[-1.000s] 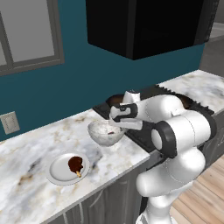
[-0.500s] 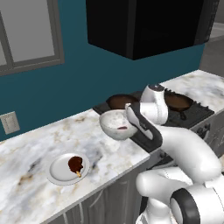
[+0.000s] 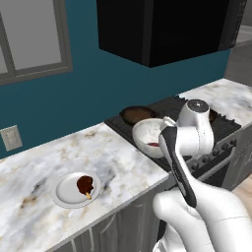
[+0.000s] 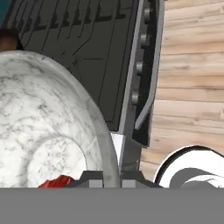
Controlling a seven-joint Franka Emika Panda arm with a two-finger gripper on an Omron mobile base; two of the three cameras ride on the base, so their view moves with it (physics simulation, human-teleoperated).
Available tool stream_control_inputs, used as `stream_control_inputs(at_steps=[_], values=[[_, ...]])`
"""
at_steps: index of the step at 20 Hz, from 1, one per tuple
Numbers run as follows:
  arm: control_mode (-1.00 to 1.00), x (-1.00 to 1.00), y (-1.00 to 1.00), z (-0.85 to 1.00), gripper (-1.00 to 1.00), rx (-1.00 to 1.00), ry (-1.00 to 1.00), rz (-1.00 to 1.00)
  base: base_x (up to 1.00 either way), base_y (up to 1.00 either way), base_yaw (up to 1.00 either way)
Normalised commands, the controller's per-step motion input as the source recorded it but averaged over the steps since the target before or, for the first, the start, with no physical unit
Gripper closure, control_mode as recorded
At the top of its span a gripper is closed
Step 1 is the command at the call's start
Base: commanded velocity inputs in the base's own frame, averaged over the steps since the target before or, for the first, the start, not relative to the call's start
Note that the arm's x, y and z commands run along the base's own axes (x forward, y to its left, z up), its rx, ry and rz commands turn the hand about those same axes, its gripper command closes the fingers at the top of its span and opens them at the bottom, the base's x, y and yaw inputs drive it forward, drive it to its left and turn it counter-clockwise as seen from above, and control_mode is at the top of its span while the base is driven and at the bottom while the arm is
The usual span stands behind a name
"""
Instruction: Place one of the steaks on the plate and the other in the bowl. Then place the bowl in the fridge.
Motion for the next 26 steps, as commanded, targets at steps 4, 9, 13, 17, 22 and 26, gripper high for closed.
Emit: stream_control_inputs(at_steps=[4, 9, 13, 17, 22, 26], values=[[-1.00, -0.06, -0.08, 0.45, 1.00, 0.11, 0.27, -0.35, 0.00, 0.00, 0.00], [-1.00, -0.14, -0.02, 0.34, 1.00, 0.05, 0.31, -0.26, 0.00, 0.00, 0.00], [-1.00, -0.55, -0.05, 0.06, 1.00, 0.04, 0.01, -0.12, 0.00, 0.00, 0.00], [-1.00, -0.73, 0.00, -0.04, 1.00, -0.05, -0.36, 0.00, 0.00, 0.00, 0.00], [-1.00, -0.41, -0.01, -0.08, 1.00, -0.25, -0.25, 0.00, 0.00, 0.00, 0.00], [-1.00, -0.03, -0.02, 0.00, 1.00, -0.05, -0.01, 0.00, 0.00, 0.00, 0.00]])
